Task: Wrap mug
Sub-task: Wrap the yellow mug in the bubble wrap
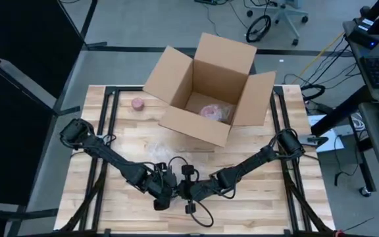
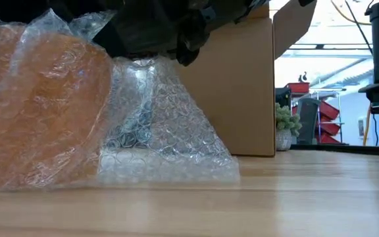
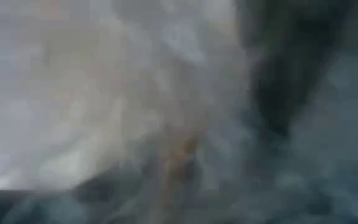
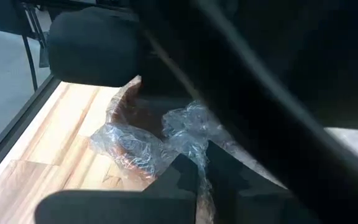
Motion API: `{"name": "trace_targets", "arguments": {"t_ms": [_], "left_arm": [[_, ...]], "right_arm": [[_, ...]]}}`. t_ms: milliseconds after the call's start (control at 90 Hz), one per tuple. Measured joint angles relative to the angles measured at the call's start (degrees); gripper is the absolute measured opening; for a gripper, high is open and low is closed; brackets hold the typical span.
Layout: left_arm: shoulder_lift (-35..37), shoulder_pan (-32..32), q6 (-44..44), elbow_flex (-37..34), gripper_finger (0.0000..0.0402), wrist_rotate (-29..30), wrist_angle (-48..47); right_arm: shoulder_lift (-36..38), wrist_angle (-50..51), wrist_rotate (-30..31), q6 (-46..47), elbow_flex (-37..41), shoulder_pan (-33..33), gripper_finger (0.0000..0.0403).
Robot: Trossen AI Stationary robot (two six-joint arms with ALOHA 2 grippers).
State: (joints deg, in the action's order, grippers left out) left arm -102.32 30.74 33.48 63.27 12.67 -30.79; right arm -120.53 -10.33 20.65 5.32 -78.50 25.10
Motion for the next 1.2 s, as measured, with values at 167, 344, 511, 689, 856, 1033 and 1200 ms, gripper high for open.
{"name": "trace_targets", "arguments": {"t_ms": [167,344,511,689,856,1033,1200], "left_arm": [[-0.07,-0.13,0.54,0.04,0.0034,-0.68,-0.48],[-0.04,-0.09,0.48,0.04,0.0034,-0.67,-0.5],[-0.04,-0.07,0.47,0.04,0.0034,-0.68,-0.42],[-0.04,-0.02,0.47,0.04,0.0034,-0.63,-0.37],[-0.04,0.01,0.39,0.04,0.0034,-0.58,-0.2],[-0.04,0.09,0.02,0.04,0.0033,-0.39,-0.03],[-0.04,0.07,-0.01,0.04,0.003,-0.37,-0.14]], "right_arm": [[-0.02,-0.18,0.06,0.04,0.0,-0.02,0.0],[-0.02,-0.53,0.09,1.07,0.02,0.09,0.0],[-0.02,-1.22,0.18,6.78,0.04,0.09,0.0],[0.37,-1.42,0.18,5.71,0.09,0.37,0.0017],[1.37,-0.57,0.41,2.96,0.2,0.87,0.0085],[4.44,3.44,0.32,-0.04,0.33,1.46,0.017],[8.48,11.59,-0.36,-0.14,-1.18,1.57,0.0211]]}}
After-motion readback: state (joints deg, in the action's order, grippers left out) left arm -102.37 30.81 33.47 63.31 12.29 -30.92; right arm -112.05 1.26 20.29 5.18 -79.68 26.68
